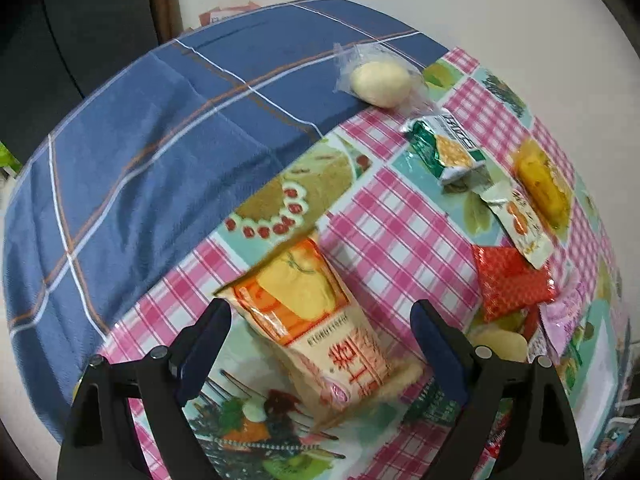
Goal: Organize snacks
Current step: 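Grasp the orange-and-white bread pack with the left tool while the right grasps the red 'nice' bag, then carry the bread pack and red bag in both tools over the white tray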
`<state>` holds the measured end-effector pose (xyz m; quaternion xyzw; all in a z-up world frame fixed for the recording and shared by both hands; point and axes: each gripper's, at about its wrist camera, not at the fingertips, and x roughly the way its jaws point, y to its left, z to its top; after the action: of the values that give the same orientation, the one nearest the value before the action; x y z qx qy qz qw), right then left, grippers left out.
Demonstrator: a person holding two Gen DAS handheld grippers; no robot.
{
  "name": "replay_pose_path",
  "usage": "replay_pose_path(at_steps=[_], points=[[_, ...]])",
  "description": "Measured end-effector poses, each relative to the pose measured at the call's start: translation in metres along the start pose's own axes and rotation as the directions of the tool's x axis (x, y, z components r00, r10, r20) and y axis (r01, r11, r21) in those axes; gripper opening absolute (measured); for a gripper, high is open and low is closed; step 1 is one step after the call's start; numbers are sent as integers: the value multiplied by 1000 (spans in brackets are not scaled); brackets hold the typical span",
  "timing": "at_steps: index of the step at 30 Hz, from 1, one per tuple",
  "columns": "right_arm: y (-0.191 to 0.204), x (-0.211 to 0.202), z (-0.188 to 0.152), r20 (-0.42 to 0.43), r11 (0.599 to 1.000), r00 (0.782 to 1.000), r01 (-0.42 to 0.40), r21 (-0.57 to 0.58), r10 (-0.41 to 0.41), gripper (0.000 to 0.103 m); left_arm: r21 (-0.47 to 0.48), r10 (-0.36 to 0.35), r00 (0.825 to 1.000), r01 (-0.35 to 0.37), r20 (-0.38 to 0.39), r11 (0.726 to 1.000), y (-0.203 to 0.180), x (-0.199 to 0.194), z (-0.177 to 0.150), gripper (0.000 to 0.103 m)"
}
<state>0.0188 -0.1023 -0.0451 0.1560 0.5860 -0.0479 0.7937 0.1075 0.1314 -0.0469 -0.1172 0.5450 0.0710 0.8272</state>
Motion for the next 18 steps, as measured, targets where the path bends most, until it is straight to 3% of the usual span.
replay_pose_path(at_steps=[7, 11, 18], points=[[0, 0, 0, -8, 1000, 1000, -2, 3, 2, 55, 17, 44, 999, -44, -16, 999, -3, 9, 0, 91], [-1, -1, 1, -10, 1000, 1000, -4, 9, 4, 55, 45, 43, 999, -42, -29, 998, 0, 8, -10, 55], [-6, -7, 2, 2, 999, 999, -36, 32, 36, 51, 88, -5, 1000, 8, -27, 996, -11, -1, -22, 41]])
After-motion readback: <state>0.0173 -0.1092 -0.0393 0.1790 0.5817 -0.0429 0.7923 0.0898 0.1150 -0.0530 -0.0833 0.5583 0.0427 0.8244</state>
